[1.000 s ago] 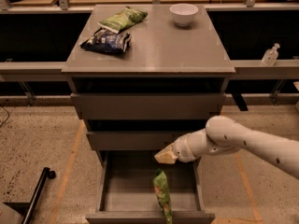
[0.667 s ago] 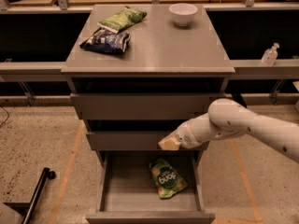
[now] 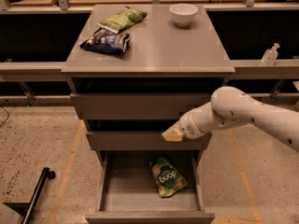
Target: Pick green rice chip bag from bottom drawer and place on counter
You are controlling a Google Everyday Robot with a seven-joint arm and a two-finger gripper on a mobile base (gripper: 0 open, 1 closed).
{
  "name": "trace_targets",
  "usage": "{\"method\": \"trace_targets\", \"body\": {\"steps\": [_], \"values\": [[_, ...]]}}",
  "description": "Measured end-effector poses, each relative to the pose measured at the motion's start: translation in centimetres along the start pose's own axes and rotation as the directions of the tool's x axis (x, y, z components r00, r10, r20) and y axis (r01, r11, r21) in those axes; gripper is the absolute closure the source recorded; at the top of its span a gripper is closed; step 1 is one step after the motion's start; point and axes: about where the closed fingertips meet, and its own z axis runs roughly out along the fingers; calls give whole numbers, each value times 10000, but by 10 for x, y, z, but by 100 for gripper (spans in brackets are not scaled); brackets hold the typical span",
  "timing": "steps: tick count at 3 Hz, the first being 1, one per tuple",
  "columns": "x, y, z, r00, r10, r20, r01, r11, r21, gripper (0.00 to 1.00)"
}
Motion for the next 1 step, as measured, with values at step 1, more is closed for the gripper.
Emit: {"method": "trace_targets", "body": {"steps": [1], "values": [[0,1,1,10000,-10,-14,10,10000,-28,61]]}}
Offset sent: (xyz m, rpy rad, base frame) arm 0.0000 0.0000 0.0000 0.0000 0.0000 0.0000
